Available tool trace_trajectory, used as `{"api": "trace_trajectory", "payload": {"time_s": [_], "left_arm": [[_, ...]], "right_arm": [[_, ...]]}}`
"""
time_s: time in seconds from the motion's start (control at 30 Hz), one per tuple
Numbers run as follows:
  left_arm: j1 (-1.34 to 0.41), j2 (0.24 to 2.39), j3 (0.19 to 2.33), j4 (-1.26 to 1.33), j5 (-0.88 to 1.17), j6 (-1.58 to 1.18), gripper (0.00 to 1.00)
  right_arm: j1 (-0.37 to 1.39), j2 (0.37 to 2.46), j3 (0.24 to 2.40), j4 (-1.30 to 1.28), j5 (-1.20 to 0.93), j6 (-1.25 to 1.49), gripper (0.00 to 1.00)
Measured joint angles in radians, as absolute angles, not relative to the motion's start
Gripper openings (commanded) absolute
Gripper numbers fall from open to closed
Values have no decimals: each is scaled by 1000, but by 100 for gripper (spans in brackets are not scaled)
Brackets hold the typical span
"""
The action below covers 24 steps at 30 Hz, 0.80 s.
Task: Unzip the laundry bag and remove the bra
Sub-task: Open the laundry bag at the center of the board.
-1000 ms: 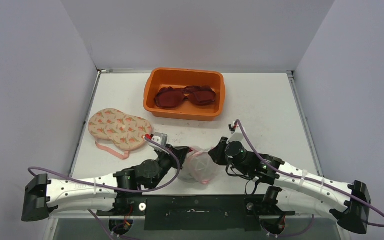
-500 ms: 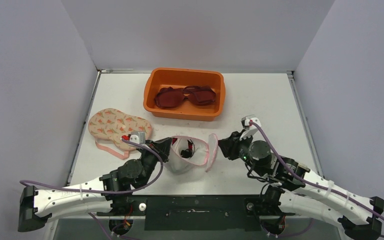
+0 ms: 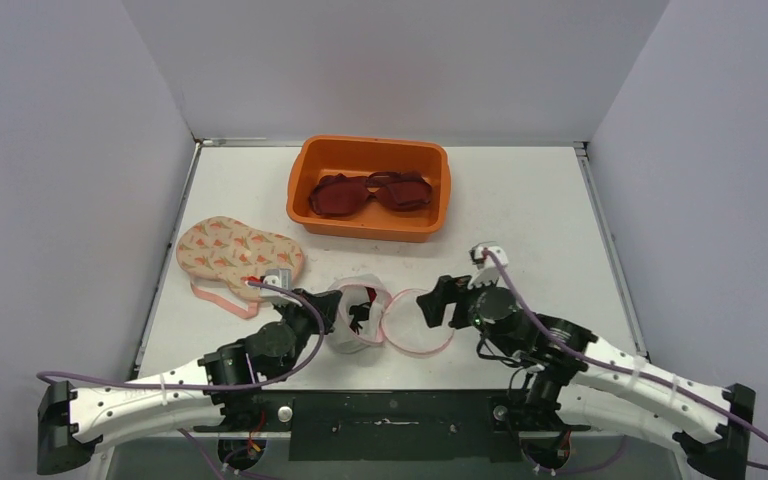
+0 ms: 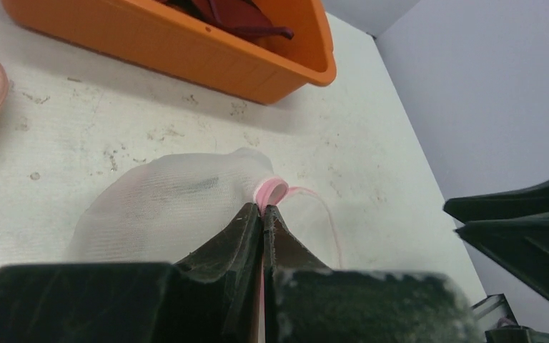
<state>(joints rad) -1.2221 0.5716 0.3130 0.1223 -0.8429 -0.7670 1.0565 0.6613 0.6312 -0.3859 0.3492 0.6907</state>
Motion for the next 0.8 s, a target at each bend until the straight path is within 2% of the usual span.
{"api": "trace_trajectory", "payload": {"time_s": [0.17, 0.5, 0.8], "left_arm": [[-1218, 535, 331, -56, -823, -844, 0], [-1168, 518, 386, -431, -815, -1052, 0], [-1163, 498, 361, -477, -813, -1132, 0]], "right_arm": [[1076, 916, 630, -318, 289, 680, 81], [1085, 1140, 564, -14, 180, 657, 82], [1089, 1385, 653, 110, 167, 657, 77]]}}
